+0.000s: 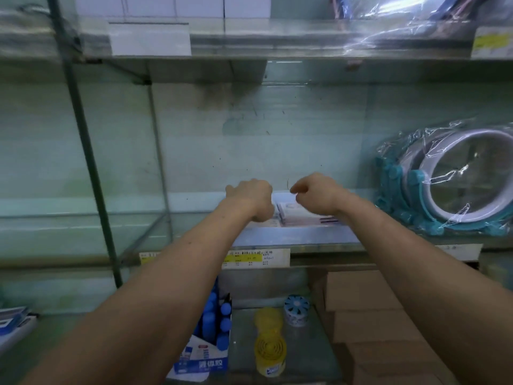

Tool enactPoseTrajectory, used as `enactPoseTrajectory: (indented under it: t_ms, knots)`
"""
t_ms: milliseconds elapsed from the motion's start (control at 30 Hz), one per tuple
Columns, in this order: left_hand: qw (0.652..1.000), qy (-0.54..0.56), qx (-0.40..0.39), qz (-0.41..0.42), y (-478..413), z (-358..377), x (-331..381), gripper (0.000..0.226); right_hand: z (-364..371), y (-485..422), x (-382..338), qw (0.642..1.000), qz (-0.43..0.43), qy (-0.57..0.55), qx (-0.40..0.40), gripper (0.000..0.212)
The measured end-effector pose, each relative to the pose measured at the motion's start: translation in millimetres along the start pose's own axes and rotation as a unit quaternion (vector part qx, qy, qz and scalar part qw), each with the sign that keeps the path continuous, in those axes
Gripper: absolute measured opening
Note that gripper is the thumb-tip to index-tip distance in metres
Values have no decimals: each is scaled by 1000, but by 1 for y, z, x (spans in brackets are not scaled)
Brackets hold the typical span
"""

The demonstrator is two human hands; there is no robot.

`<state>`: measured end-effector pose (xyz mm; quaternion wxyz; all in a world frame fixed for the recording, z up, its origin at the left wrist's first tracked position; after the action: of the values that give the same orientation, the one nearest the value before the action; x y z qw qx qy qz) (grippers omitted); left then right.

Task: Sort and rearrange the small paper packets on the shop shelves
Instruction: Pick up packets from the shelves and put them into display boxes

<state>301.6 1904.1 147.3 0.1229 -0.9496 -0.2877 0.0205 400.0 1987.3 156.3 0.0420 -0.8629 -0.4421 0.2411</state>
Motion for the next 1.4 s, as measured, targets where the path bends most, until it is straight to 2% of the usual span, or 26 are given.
enactPoseTrajectory:
  t_ms: [100,167,267,367,600,833,1067,1400]
  knots:
    - [987,129,94,-33,27,-21,-2,48,-21,28,-7,983,1,-153,99,34]
    - [958,224,162,-72,50,-28,-4,49,-27,54,-14,961,5,-238,139,32]
    - [905,337,225,-133,97,-22,-4,50,-20,97,-26,936,8,-316,153,31]
    - [870,387,255,-169,152,-7,-2,55,-6,142,-37,926,4,-351,141,31]
    - [835,405,262,-265,288,41,-9,72,51,251,-63,920,-11,-380,97,30]
    - [807,360,232,-406,410,66,-65,77,131,322,-126,925,-37,-378,-23,28]
    - [760,324,212,-522,514,78,-135,74,178,373,-211,920,-95,-359,-128,30]
    - [702,321,225,-595,644,57,-251,80,240,441,-361,891,-148,-362,-231,30]
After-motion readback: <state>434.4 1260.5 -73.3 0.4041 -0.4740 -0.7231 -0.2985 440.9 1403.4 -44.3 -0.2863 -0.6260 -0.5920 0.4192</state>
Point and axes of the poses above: each hand's wrist, its own y-axis away from the middle knuckle, its own z-axis out of the palm, x = y × z, the point moved 6 cm from there along -y, towards the middle knuckle, and after that the axes turned 1 degree about -x, right-handed, at the moved point
